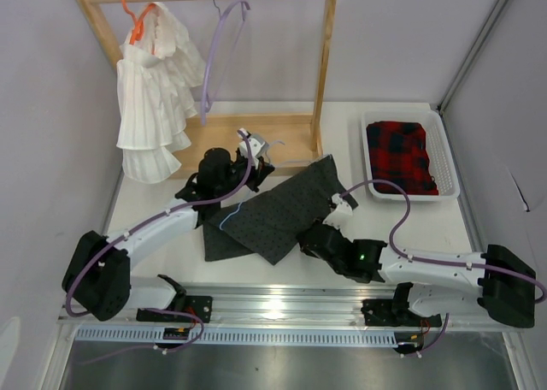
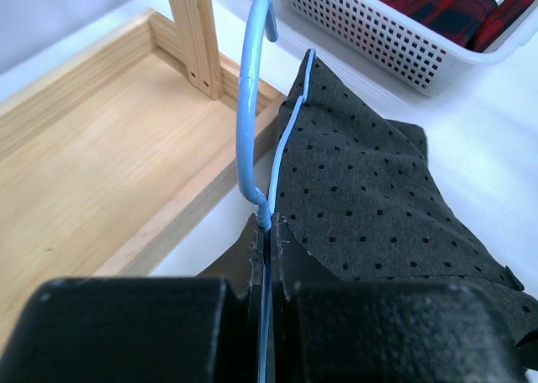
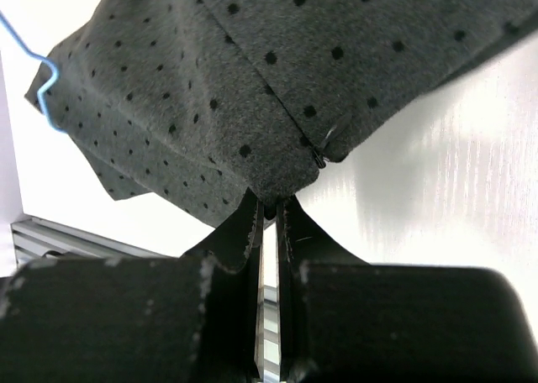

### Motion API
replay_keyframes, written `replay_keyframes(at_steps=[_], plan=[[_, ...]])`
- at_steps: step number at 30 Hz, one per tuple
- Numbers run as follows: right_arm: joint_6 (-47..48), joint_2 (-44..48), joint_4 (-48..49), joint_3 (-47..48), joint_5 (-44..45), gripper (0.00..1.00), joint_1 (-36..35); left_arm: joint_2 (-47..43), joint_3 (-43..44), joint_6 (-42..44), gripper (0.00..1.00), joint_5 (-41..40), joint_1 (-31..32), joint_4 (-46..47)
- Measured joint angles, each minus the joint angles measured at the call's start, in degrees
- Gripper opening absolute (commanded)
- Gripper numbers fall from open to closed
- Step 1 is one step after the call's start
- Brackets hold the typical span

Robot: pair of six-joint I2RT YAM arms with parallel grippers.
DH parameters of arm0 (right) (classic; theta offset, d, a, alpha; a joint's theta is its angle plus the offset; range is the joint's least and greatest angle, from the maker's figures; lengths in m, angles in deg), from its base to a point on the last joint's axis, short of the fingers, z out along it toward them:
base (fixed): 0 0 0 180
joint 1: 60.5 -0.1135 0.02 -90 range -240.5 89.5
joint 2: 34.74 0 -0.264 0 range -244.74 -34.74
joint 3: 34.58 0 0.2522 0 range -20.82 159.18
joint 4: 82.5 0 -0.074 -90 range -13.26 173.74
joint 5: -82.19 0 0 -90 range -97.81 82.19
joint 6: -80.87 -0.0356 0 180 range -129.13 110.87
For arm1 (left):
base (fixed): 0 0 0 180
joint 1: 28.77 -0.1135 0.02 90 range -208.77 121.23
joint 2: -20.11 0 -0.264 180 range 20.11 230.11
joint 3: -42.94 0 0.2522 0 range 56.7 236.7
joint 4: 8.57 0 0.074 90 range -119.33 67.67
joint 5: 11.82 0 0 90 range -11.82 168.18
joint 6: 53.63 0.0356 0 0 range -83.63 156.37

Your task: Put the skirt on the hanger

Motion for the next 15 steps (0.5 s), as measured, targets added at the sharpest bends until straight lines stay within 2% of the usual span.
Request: replay_keyframes(at_steps=[10, 15], plan=[[2.5, -4.7, 2.0, 0.1, -2.8, 0.00, 0.0, -4.3, 4.3, 1.5, 0.00, 2.2, -0.6, -9.2], [4.6, -5.2, 2.1, 0.8, -3.3, 0.00, -0.3, -9.7, 5.5, 2.4, 0.00, 2.0, -0.7, -14.9]])
